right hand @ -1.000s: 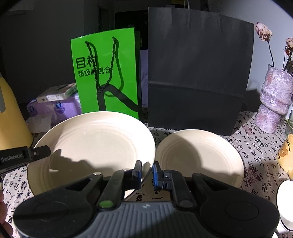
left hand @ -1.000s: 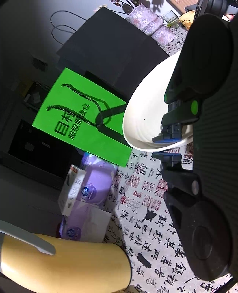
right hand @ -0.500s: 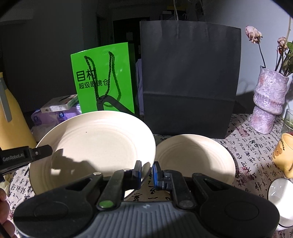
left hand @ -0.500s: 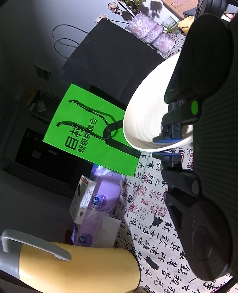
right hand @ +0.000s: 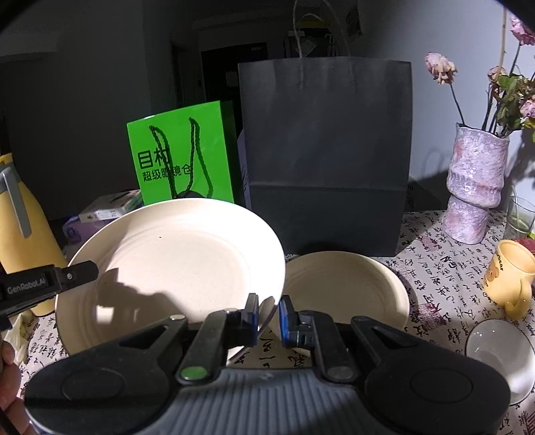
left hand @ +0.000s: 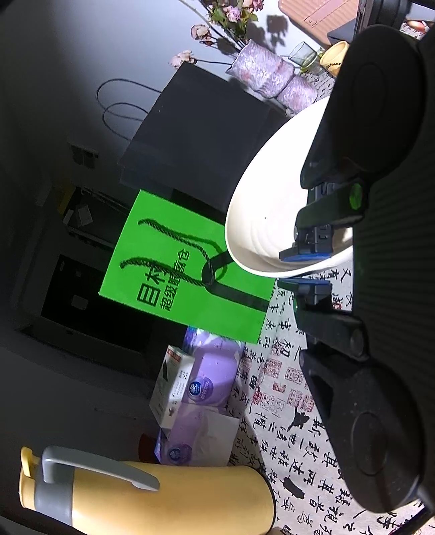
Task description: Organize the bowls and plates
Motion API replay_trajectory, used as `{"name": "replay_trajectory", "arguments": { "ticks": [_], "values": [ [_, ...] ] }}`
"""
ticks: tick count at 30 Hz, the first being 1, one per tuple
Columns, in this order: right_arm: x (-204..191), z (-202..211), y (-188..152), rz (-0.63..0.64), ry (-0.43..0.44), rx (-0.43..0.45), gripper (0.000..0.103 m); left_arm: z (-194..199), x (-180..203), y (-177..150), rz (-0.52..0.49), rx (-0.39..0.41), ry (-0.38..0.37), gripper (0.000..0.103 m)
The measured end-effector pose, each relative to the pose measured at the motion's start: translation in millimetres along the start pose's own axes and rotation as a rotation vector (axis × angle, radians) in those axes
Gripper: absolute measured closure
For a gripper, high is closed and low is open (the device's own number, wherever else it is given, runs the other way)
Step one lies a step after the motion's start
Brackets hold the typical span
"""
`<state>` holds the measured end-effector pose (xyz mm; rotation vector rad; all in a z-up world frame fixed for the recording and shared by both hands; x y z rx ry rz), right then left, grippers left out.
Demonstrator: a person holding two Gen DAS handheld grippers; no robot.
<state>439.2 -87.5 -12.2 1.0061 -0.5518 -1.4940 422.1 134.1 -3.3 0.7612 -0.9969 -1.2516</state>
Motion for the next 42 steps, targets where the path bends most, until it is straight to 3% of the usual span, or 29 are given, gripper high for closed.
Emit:
{"name": "replay_trajectory", "arguments": {
  "ticks": [42],
  "values": [
    [71,96,-13,-0.131,-0.021,0.106,0.091,55,86,-9,-0.162,0.031,-0.126,0.092]
  ]
}}
Point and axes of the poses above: each gripper's, at about its wrist camera, not at the fingertips, and z roughly against the way its jaws point, x to its right, y to its top, the point moved 5 cm from there along -z, roughly the way its jaws point, and after that the axes turned 10 degrees about -z, right-handed, at the moved point
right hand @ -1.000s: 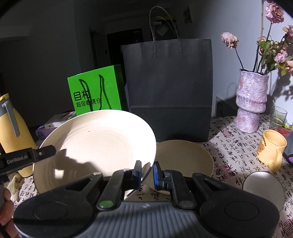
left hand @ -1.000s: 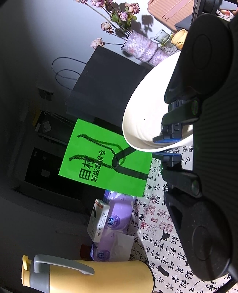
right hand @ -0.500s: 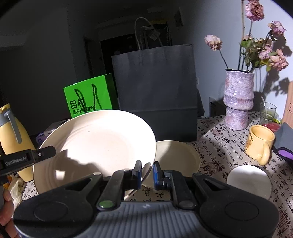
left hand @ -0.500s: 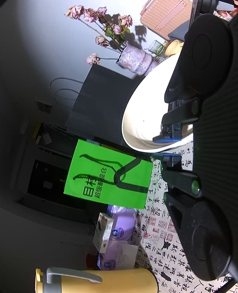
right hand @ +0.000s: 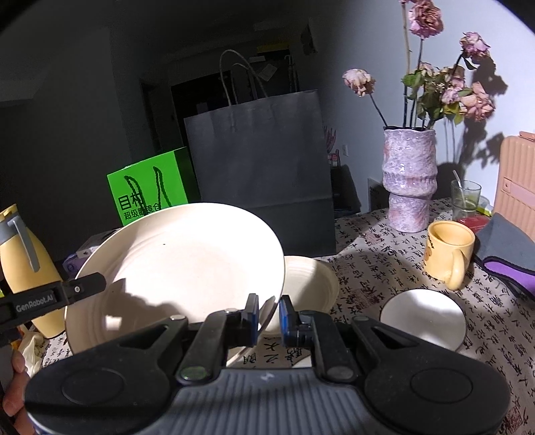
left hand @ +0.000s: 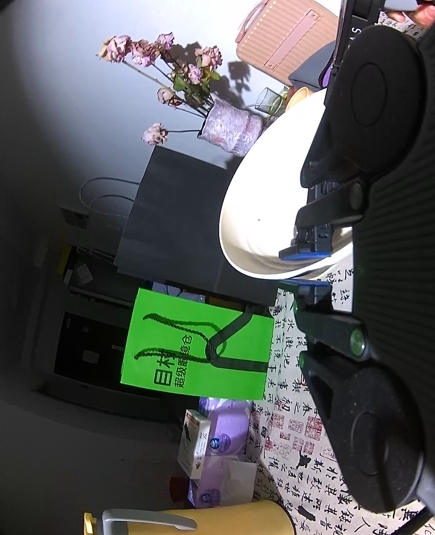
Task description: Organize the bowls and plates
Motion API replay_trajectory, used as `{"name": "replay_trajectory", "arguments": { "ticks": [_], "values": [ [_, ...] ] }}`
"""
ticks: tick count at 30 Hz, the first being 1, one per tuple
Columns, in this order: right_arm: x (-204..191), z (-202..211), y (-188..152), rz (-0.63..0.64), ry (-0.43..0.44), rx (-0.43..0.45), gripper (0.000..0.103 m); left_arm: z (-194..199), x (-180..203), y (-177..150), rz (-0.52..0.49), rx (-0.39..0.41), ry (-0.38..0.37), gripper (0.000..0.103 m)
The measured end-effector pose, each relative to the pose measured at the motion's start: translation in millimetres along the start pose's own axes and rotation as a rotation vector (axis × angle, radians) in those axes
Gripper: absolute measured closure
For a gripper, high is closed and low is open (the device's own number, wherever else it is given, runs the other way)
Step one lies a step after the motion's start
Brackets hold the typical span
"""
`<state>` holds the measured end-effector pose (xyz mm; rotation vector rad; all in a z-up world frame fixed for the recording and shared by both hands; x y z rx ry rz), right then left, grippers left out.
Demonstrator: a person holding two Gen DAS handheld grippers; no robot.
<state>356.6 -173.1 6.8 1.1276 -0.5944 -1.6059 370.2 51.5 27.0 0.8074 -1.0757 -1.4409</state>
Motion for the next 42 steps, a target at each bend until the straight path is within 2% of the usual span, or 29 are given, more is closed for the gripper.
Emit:
{"name": "replay_trajectory", "arguments": {
  "ticks": [16,42],
  "values": [
    [21,33,-7,-0.017,-0.006,0.023,0.091,18,28,-4,-0.042,0.019,-0.028,0.092],
    [39,86,-14,-0.051,0.048,0.058,0.091,67,56,-16,-0.038,0.012,0.012,0.092]
  ]
}}
Point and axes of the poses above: each gripper's, at about its wrist camera, not at the fingertips, and z roughly against the way its jaws point, x to its right, y to its top, the point moved 5 cm from there along -z, roughly the way its jaws point, and after that the axes turned 10 degrees about -z, right-handed, at the moved point
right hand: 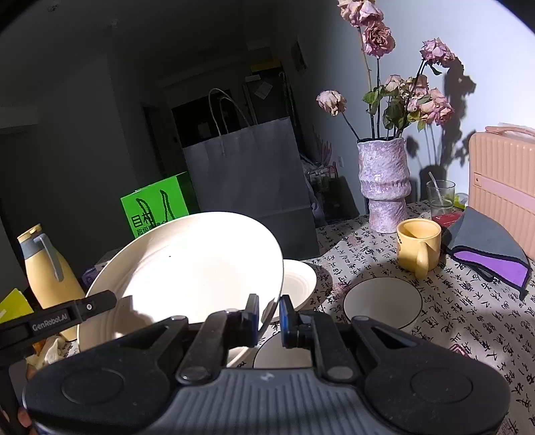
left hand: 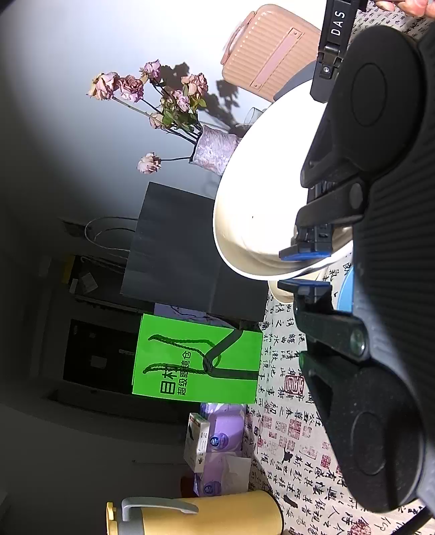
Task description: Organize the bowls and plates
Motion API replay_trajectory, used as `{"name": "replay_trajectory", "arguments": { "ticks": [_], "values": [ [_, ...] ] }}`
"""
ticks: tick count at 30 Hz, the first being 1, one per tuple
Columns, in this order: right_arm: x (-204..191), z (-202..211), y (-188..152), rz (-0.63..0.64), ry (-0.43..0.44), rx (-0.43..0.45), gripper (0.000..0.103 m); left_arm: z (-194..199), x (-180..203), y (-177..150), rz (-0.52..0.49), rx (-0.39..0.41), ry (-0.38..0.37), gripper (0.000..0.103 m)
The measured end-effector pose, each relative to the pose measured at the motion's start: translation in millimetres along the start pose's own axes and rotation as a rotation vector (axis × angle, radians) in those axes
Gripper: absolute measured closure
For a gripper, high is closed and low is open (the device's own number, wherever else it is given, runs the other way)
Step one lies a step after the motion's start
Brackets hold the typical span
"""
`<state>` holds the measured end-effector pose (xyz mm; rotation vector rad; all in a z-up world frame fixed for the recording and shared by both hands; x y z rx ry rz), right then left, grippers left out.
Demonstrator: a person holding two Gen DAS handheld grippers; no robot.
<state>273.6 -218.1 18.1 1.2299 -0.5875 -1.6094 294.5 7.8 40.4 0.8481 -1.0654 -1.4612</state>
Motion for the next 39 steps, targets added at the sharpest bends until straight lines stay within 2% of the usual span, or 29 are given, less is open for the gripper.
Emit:
{"name": "replay_trajectory", "arguments": {
  "ticks": [39],
  "values": [
    [28,93,-20,-0.010,0.053,0.018,0.091,90,54,-21,-0.030,0.017,0.040,0.092]
  ]
}}
Point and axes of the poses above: each gripper's, at about its wrist camera, not at the fingertips, and z roughly against the way its jaws point, x to its right, y to its top, the point moved 5 cm from there along -z, roughly the way its jaws point, and after that the axes turned 10 degrees about -z, right-handed, at the moved point
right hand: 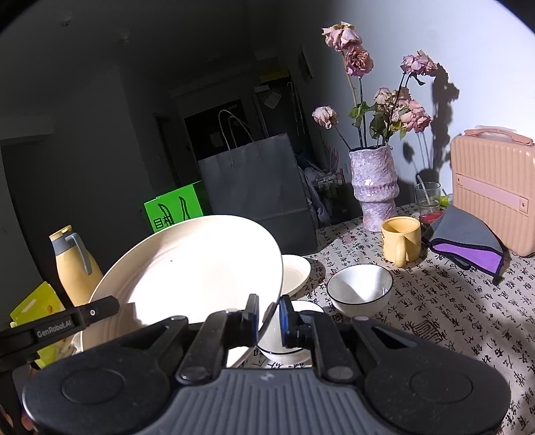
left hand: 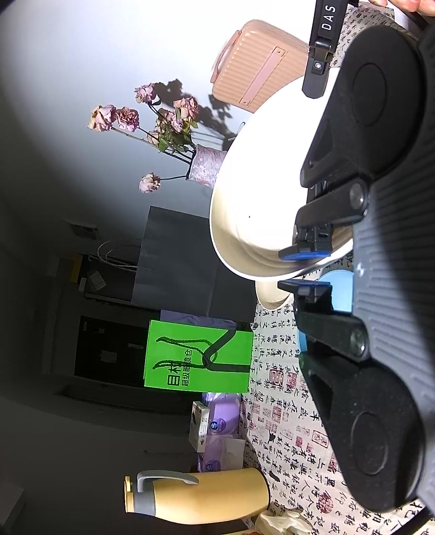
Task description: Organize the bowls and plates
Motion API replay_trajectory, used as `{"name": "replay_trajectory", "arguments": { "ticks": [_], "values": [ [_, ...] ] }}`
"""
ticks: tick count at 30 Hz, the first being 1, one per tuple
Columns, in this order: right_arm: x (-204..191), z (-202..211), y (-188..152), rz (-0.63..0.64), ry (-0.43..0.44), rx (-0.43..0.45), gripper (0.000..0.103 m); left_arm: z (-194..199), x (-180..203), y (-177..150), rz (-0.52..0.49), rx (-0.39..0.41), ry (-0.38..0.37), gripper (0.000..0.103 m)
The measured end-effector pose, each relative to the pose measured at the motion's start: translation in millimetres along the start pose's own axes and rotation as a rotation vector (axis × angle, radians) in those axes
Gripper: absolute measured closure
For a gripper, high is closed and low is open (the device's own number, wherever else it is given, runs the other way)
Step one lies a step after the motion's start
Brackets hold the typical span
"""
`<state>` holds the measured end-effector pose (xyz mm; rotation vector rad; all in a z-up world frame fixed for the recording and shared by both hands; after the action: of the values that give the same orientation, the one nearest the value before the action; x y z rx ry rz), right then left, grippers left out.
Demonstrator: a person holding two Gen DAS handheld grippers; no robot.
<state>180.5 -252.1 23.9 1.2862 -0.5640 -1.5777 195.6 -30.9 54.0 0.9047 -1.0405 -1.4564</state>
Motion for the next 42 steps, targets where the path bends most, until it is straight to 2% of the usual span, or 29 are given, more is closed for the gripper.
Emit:
{"name": "replay_trajectory", "arguments": {
  "ticks": [22,42],
  "values": [
    [19,42,-28,-0.014,0.001,-0.006,0.091,33,25,-28,-0.028,-0.029,0.002,0.091],
    [50,44,-55,-0.065,-0.009,-0.051,0.091,32,43,-59,-0.062,-0.092,0.006,0.090]
  ]
}}
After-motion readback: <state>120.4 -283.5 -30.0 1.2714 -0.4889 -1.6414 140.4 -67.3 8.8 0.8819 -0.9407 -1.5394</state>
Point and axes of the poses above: each gripper's, at about its wrist camera, not at the fingertips, and z roughly against the way its jaws point, x to its right, y to its top, the point moved 5 cm from there along -z, roughly the way its jaws point, and after that the axes turned 10 degrees about -z, right-handed, at the moved point
